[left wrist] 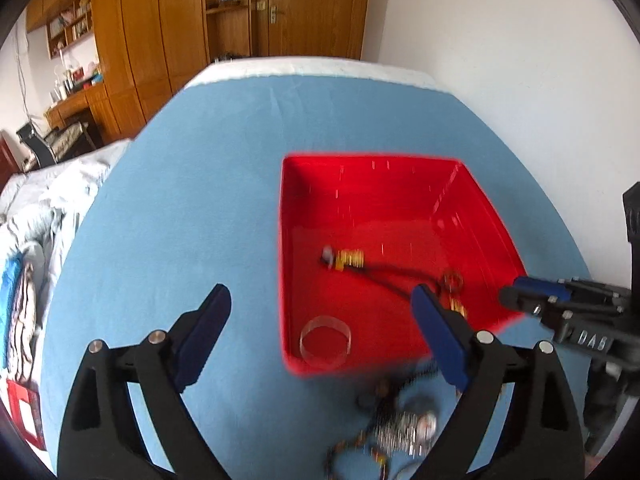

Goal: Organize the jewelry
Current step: 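Carry necklace and ring into the red tin and open both tools, then grasp the second silver bangle with the right tool while the left tool withdraws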

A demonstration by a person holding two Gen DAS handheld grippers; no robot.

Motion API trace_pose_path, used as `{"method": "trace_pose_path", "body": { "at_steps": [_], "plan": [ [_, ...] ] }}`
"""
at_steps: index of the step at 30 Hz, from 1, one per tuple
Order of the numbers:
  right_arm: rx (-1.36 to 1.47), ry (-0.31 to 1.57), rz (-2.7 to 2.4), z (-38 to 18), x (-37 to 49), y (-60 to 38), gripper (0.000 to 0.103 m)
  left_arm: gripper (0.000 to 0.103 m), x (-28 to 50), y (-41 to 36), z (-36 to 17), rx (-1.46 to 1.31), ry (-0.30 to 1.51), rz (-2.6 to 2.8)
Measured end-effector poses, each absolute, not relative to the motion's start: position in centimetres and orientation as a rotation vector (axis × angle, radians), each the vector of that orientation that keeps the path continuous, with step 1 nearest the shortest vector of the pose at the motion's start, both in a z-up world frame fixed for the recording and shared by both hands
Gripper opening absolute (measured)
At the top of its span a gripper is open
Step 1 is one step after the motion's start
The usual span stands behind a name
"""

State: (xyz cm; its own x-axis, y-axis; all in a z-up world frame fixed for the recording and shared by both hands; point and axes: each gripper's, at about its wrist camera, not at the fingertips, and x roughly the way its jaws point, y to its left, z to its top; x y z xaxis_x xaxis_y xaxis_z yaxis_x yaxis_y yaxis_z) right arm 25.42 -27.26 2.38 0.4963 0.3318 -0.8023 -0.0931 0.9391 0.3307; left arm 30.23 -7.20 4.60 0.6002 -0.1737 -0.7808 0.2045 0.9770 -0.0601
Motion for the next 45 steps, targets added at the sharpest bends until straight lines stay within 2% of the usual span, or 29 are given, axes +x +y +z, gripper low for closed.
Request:
{"method": "trace_pose_path", "body": {
  "at_steps": [7, 16, 20, 29, 37, 41, 45],
  "plan": [
    [0.246, 1.076, 0.292, 1.3, 20.6, -26.5, 0.035, 0.091, 25.8, -5.2, 1.2, 0.057, 1.041, -0.233],
    [0.216, 1.219, 0.372, -2.2, 15.5, -23.1, 0.036, 0.091, 21.4, -2.7, -2.7, 0.060, 1.126, -0.184],
    [0.213, 1.248, 0.391, -3.0, 14.0, -21.9, 0.045, 0.091, 19.8, -2.3, -3.1, 0.057, 1.119, -0.168],
    [0.192, 1.275, 0.413, -3.7, 12.3, -19.3, 0.054, 0.092, 17.6, -0.7, -3.3, 0.014, 1.110, -0.155],
    [0.160, 1.288, 0.399, -4.1, 12.9, -18.0, 0.056, 0.092, 16.8, 1.0, -3.5, -0.008, 1.097, -0.118],
    [0.136, 1.288, 0.391, -4.2, 13.2, -17.1, 0.061, 0.092, 16.6, 1.5, -3.3, -0.013, 1.085, -0.106],
    [0.100, 1.289, 0.382, -4.4, 13.2, -16.1, 0.062, 0.092, 16.7, 1.9, -3.4, -0.017, 1.087, -0.106]
  ]
}}
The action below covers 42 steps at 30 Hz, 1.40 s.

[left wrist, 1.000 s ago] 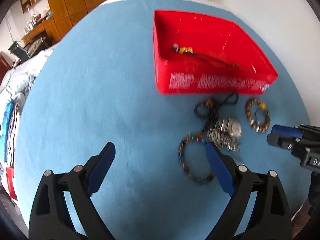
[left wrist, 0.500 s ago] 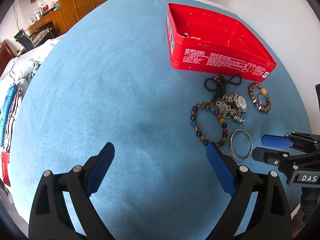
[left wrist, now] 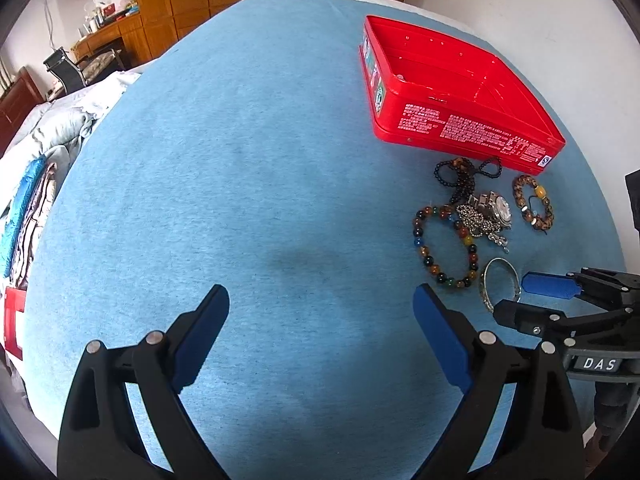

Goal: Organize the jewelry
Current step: 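Grasp the second silver bangle with the right tool while the left tool withdraws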

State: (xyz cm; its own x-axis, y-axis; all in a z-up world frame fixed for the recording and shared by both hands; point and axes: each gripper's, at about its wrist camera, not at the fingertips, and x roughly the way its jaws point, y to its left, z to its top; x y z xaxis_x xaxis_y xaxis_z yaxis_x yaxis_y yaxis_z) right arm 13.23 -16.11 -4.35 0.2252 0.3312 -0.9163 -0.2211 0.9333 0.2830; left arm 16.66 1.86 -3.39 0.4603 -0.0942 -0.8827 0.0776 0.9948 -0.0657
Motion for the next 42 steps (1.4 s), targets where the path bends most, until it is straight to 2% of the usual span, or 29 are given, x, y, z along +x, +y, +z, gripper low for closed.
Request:
{"method": "trace_pose_path", "body": {
  "at_steps": [9, 12, 14, 16, 27, 42],
  "plan": [
    [0.021, 1.279, 0.343, -4.6, 13.9, -14.5, 0.063, 0.092, 16.8, 2.2, -3.5, -0.030, 1.092, -0.119],
    [0.005, 1.272, 0.333, -4.6, 13.5, -14.3, 0.060, 0.092, 16.8, 2.0, -3.6, -0.024, 1.089, -0.116],
    [-0.007, 1.265, 0.316, -4.5, 13.4, -14.5, 0.051, 0.092, 16.8, 2.0, -3.7, -0.019, 1.092, -0.111],
    [0.002, 1.264, 0.314, -4.6, 13.7, -14.1, 0.049, 0.092, 16.9, 2.0, -3.8, -0.021, 1.098, -0.108],
    [0.077, 1.232, 0.300, -3.4, 12.9, -17.7, 0.048, 0.092, 17.4, 0.3, -4.0, 0.007, 1.106, -0.108],
    [0.140, 1.202, 0.262, -2.5, 10.9, -23.1, 0.048, 0.092, 19.4, -6.5, -4.4, 0.080, 1.119, -0.140]
  ]
}}
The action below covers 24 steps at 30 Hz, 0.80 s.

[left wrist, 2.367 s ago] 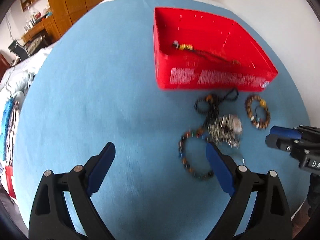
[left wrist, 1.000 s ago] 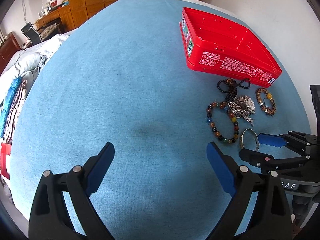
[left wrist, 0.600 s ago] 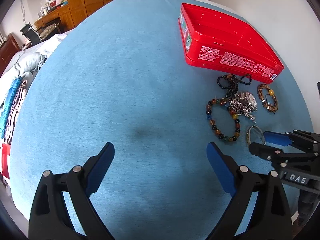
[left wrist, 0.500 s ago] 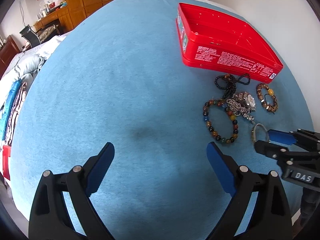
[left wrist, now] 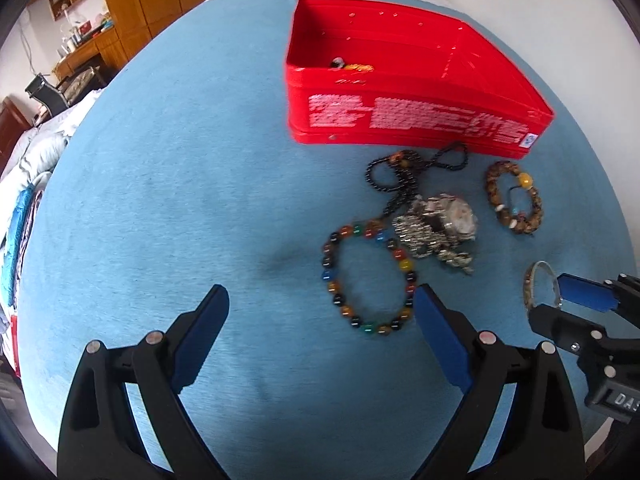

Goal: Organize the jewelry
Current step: 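Grasp the second silver bangle with the right tool while the left tool withdraws, then grasp the multicolour bead bracelet with the left tool while the right tool holds the bangle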

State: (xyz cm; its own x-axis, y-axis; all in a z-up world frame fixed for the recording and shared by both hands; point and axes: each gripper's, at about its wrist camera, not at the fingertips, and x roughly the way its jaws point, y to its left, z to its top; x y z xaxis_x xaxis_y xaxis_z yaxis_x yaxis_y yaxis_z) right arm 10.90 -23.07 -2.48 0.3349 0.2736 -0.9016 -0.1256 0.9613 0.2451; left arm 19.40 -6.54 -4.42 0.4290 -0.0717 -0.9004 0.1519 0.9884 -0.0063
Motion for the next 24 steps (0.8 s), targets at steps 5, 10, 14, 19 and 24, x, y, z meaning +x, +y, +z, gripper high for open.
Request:
{"method": "trace_pose_path", "body": {
  "at_steps": [5, 10, 14, 19, 24],
  "plan": [
    [0.154, 1.202, 0.255, -2.5, 11.0, -23.5, 0.048, 0.071, 18.5, -9.0, -4.0, 0.117, 1.129, -0.219],
    [0.167, 1.205, 0.252, -2.7, 11.1, -24.4, 0.048, 0.058, 18.6, -10.7, -4.9, 0.131, 1.173, -0.271],
    [0.173, 1.208, 0.249, -2.8, 11.1, -24.8, 0.048, 0.042, 18.9, -11.2, -5.8, 0.121, 1.219, -0.294],
    [0.179, 1.207, 0.250, -3.0, 11.2, -25.0, 0.048, 0.045, 19.3, -11.6, -6.0, 0.131, 1.216, -0.303],
    [0.182, 1.212, 0.251, -3.1, 11.3, -24.9, 0.048, 0.038, 19.1, -11.9, -6.0, 0.139, 1.214, -0.320]
  ]
}}
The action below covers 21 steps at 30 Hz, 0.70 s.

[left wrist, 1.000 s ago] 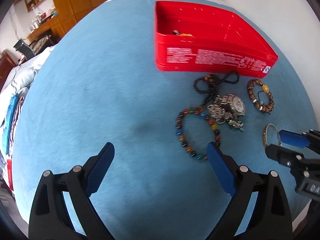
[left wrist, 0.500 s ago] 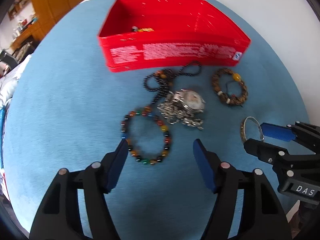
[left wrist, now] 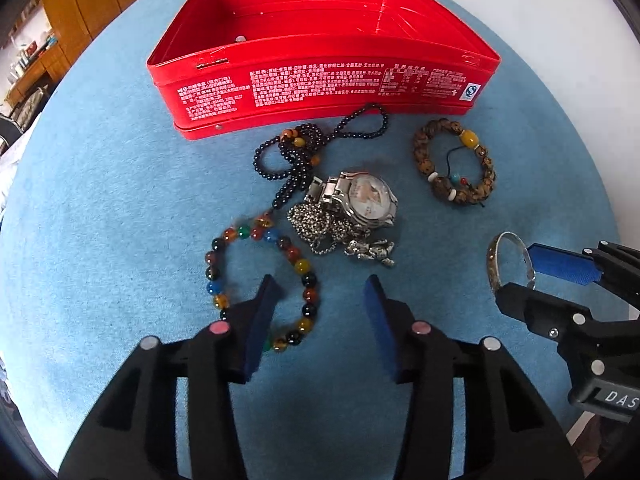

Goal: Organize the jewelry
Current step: 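Grasp the multicolour bead bracelet with the left tool while the right tool holds the bangle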

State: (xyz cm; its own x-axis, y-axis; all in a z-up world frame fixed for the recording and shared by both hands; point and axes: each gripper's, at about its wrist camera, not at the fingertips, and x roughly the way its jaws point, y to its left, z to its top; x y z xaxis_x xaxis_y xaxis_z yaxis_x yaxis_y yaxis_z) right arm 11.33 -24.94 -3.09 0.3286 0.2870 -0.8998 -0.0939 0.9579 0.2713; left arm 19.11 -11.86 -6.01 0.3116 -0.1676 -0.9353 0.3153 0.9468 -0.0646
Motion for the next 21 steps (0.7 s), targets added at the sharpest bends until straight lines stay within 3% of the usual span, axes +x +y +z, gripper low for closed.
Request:
{"method": "trace_pose_path", "body": {
  "at_steps": [2, 4, 21],
  "plan": [
    [0.184, 1.216, 0.250, -3.2, 11.4, -24.9, 0.048, 0.017, 19.0, -11.7, -5.9, 0.130, 1.210, -0.322],
    [0.185, 1.218, 0.247, -3.2, 11.4, -24.9, 0.048, 0.006, 19.2, -11.5, -6.0, 0.118, 1.212, -0.328],
    [0.158, 1.197, 0.244, -1.9, 10.6, -23.4, 0.048, 0.006, 15.7, -7.7, -3.7, 0.053, 1.149, -0.326]
  ]
}}
